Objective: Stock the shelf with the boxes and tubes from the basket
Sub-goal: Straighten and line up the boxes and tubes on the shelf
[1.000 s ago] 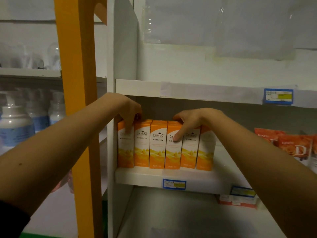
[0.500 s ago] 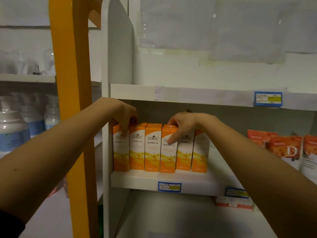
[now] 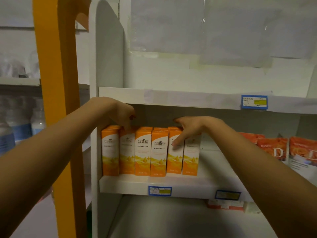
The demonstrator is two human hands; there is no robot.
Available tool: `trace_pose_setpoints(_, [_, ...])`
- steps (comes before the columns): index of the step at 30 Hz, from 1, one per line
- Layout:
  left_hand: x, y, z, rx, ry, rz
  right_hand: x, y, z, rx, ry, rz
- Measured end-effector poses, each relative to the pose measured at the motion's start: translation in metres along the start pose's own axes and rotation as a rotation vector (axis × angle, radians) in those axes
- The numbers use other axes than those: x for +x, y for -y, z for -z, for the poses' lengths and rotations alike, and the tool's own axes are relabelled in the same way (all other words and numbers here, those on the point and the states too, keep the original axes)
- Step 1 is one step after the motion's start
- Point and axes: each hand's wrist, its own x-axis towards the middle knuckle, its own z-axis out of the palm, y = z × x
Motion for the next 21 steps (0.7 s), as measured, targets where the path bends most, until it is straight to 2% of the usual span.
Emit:
trace_pose_setpoints(9, [0.002, -0.032, -0.004, -0.124, -0.116, -0.132, 0.011, -0.007, -0.001, -0.011, 0.001, 0.002])
trace_pose_setpoints(15, [0.005, -0.046, -0.011, -0.147, -0.039, -0.212, 0.011, -0.005, -0.001, -0.030, 0.034, -0.002])
trace_pose_setpoints(21, [0.009, -0.048, -0.015, -0.122, -0.033, -0.248, 0.007, -0.006, 0.003, -0.036, 0.053, 0.026])
